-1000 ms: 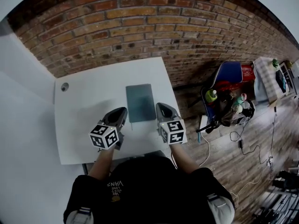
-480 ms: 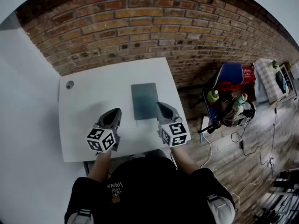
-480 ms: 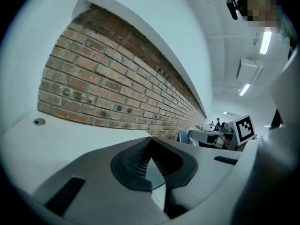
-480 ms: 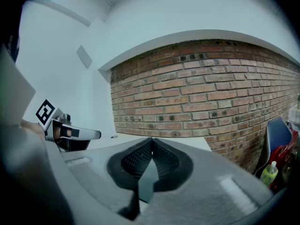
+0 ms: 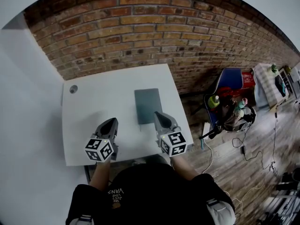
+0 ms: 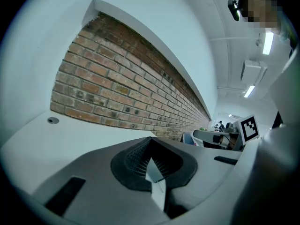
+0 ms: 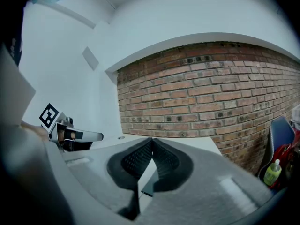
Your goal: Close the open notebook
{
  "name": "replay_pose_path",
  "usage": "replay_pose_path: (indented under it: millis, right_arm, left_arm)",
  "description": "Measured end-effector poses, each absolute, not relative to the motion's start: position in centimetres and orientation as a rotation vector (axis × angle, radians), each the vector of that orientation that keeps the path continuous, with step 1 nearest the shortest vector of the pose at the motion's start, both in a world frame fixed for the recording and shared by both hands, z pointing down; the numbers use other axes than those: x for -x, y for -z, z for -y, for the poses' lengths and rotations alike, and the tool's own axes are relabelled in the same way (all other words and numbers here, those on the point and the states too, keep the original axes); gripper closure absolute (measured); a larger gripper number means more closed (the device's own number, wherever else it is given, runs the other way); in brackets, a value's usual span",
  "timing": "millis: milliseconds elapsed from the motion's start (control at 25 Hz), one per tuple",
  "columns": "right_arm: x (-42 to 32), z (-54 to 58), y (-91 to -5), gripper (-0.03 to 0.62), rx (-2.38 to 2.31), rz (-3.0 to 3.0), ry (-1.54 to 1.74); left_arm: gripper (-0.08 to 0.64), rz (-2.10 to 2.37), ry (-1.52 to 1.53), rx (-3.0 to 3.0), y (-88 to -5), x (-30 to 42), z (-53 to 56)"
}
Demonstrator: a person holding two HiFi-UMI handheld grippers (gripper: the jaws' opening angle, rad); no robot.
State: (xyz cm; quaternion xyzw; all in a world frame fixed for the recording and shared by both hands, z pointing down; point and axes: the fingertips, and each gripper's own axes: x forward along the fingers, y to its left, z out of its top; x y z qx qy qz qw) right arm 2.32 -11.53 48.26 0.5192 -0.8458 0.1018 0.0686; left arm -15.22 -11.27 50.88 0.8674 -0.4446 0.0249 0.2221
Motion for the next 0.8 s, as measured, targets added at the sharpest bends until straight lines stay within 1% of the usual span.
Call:
replay_pose_path:
  millis: [240, 800]
  right_arm:
    - [-1.6, 10.7, -48.4, 0.595, -1.559, 2.542, -0.313]
    - [-1.0, 9.7, -50.2, 0.595, -1.514, 2.520, -0.364]
  left_arm:
    - [0.551, 1.248, -0.055, -2.386, -50.8, 16.5, 10.4]
    - [0.549, 1.258, -0.151, -2.383, -53.3, 16.6, 8.7]
